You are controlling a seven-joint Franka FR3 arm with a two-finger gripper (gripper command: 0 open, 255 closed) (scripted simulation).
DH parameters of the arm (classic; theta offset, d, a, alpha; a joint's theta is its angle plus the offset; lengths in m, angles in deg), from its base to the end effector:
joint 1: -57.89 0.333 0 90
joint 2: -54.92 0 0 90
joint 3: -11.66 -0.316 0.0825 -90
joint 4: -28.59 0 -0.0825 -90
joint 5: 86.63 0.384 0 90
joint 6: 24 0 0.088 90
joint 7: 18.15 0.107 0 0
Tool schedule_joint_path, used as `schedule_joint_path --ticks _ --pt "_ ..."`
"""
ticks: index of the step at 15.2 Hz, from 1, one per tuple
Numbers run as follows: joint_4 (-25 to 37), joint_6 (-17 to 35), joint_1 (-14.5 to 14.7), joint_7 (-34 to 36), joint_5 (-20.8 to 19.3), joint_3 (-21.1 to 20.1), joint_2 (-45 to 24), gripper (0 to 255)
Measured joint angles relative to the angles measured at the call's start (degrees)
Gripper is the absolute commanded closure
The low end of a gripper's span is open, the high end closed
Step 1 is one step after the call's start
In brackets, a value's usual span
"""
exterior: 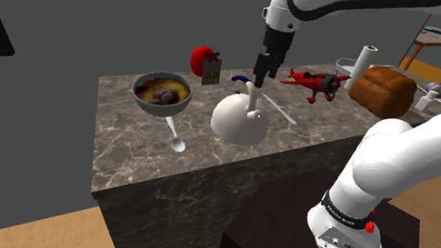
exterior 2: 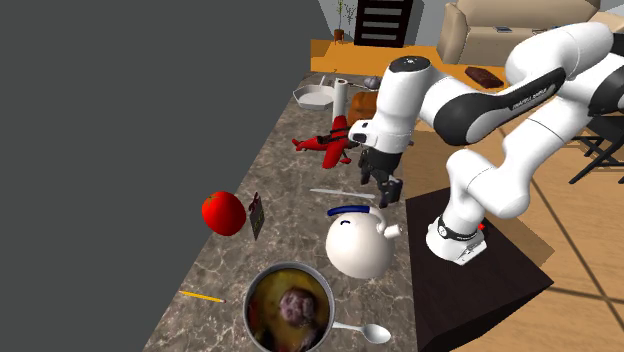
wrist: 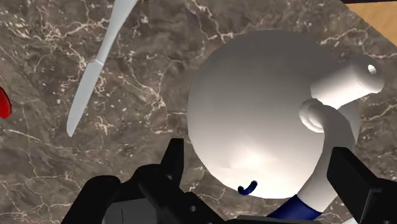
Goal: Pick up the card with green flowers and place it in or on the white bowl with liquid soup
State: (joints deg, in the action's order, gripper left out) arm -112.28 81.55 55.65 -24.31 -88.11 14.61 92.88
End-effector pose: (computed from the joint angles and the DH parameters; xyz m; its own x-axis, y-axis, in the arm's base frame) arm 0.3546 -0.0365 0.5243 0.9984 0.0334 0.0460 0.0335 -0.9994 -0.0016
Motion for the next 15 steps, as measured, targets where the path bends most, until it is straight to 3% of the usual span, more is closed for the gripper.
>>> schedule_joint_path --ticks 2,5,6,8,9,11,15 --pt "1.32 3.31 -0.41 1.15 1.14 0.06 -1.39 0" --pt "2.41 12.54 -1.46 2.02 1.30 1.01 -3.21 0" --pt "3.34 16.99 -1.86 2.10 1.35 1.58 -5.26 0" --pt "3.53 31.17 -2.26 3.24 1.71 1.84 -10.53 0" --pt "3.38 34.03 -2.35 4.08 1.89 1.74 -13.32 0" --pt "4.37 28.27 -2.81 4.09 2.50 2.86 -16.85 0" --pt "7.92 32.12 -3.40 4.06 4.64 4.71 -25.12 0"
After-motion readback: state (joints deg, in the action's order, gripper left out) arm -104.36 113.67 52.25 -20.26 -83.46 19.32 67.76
